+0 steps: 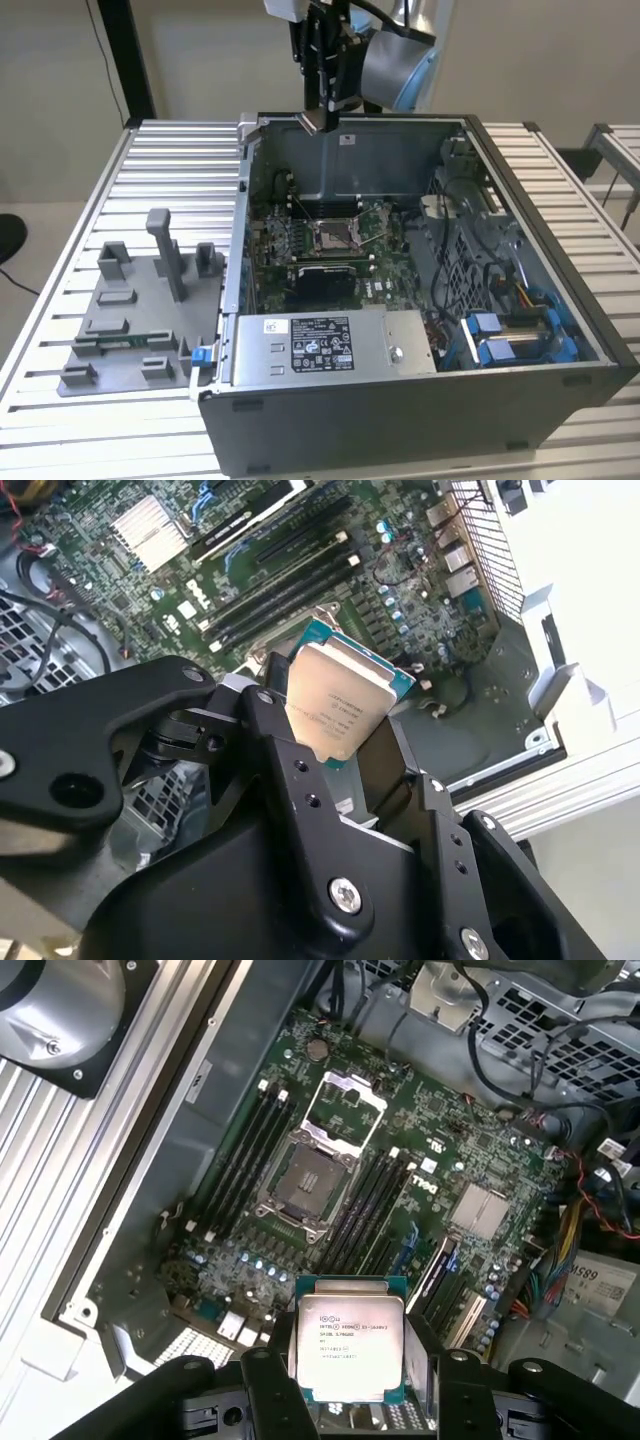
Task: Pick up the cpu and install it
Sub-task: 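Place the cpu into insertion slot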
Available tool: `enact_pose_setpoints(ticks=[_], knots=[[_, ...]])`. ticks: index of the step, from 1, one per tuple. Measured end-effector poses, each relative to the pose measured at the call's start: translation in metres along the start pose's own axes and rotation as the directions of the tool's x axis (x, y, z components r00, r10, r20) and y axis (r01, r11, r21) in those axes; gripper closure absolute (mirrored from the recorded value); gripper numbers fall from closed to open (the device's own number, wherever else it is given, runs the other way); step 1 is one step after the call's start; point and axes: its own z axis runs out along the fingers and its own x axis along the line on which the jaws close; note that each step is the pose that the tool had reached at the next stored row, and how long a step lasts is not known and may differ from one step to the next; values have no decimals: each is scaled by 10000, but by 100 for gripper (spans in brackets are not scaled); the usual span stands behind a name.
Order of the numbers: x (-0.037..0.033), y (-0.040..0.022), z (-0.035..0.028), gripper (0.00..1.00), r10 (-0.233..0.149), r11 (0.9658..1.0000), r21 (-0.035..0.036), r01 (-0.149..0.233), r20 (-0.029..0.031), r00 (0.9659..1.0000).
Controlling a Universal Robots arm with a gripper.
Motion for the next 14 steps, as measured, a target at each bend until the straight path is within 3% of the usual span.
enact_pose_setpoints(ticks=[14], knots=[[0,0,3,100,543,9985,6,-543,11,9985]])
